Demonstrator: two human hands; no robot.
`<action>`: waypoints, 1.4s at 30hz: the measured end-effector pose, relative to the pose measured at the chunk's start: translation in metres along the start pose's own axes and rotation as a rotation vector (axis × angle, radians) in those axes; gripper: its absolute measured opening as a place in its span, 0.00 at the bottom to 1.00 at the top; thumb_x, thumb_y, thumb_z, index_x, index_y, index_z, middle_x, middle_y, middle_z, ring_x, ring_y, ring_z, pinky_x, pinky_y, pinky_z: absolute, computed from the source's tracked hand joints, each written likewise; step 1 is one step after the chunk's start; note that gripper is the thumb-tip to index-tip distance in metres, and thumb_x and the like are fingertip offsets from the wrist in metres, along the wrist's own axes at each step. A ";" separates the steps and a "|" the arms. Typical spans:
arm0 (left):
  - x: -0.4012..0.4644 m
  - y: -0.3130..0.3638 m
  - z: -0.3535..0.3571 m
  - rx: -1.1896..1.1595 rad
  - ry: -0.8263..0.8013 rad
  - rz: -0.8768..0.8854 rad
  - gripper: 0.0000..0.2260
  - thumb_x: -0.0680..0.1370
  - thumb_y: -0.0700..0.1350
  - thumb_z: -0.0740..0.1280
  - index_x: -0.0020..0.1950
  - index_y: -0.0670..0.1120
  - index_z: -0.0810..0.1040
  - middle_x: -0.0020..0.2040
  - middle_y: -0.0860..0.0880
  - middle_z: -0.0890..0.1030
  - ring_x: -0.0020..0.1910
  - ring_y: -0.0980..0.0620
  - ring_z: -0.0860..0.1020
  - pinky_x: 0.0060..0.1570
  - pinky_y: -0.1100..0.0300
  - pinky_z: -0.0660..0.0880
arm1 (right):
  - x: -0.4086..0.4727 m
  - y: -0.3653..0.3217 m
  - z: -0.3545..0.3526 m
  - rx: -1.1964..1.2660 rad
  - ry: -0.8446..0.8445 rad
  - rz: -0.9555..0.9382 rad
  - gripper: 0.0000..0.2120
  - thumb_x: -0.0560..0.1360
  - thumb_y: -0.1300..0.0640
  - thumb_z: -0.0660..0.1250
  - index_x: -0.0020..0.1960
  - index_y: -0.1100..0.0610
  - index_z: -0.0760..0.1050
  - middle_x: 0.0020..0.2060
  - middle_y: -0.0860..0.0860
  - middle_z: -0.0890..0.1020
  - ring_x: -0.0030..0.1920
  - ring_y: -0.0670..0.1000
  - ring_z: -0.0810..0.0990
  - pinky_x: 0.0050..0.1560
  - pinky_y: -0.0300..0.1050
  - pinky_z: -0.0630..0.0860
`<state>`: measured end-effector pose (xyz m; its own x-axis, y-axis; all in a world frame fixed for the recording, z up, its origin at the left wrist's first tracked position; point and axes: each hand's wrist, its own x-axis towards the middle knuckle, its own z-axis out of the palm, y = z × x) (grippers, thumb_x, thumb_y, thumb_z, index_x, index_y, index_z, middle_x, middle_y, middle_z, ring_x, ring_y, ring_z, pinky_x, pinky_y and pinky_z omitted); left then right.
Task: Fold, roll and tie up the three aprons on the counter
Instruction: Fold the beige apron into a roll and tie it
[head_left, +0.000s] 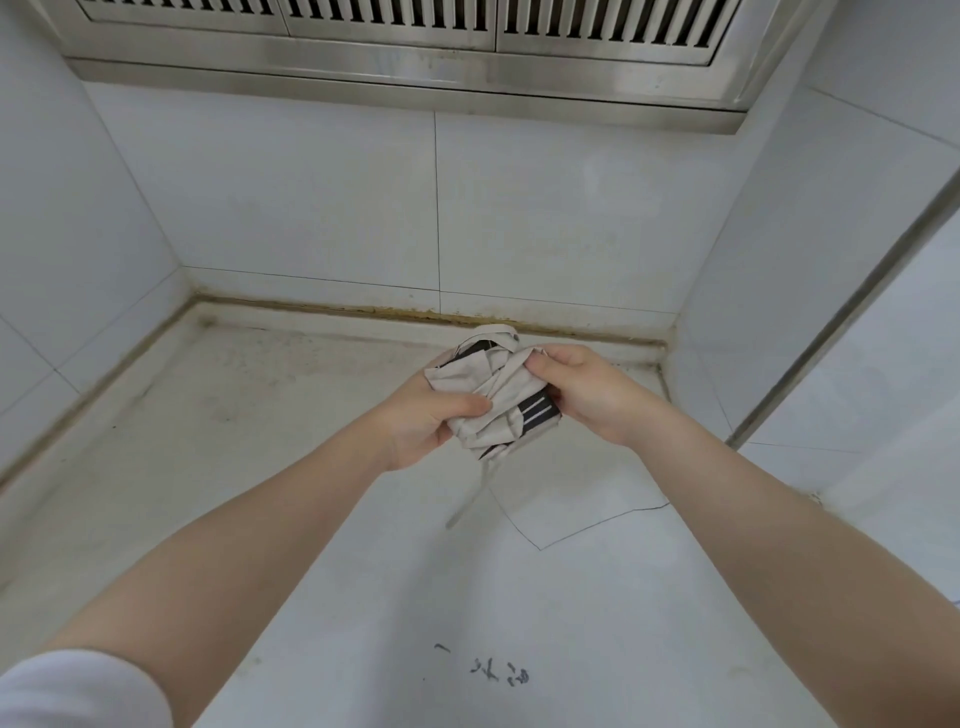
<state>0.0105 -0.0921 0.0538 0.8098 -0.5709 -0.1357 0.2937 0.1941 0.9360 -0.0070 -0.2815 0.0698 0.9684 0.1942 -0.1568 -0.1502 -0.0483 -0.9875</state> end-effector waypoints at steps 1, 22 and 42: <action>0.000 0.002 -0.003 0.006 -0.021 -0.001 0.25 0.66 0.31 0.68 0.63 0.41 0.73 0.49 0.47 0.83 0.47 0.52 0.82 0.45 0.61 0.79 | 0.000 0.000 0.000 0.007 -0.019 -0.008 0.10 0.81 0.60 0.57 0.51 0.58 0.77 0.47 0.55 0.81 0.49 0.53 0.79 0.54 0.48 0.74; 0.004 0.000 0.009 0.440 0.152 0.010 0.15 0.74 0.41 0.71 0.59 0.45 0.74 0.53 0.49 0.81 0.50 0.53 0.80 0.51 0.60 0.77 | 0.006 -0.003 0.015 -0.559 0.462 -0.238 0.09 0.75 0.65 0.63 0.53 0.56 0.71 0.51 0.48 0.74 0.50 0.46 0.72 0.46 0.33 0.64; 0.009 0.007 0.014 0.808 0.541 0.229 0.18 0.72 0.46 0.73 0.52 0.47 0.65 0.38 0.55 0.74 0.37 0.54 0.74 0.32 0.69 0.67 | 0.000 -0.009 0.018 0.630 0.165 0.101 0.14 0.79 0.58 0.55 0.42 0.57 0.77 0.35 0.49 0.83 0.39 0.48 0.77 0.46 0.41 0.71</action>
<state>0.0127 -0.1064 0.0635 0.9850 -0.1081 0.1342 -0.1693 -0.4620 0.8706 -0.0095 -0.2631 0.0787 0.9538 0.0633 -0.2937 -0.2809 0.5343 -0.7972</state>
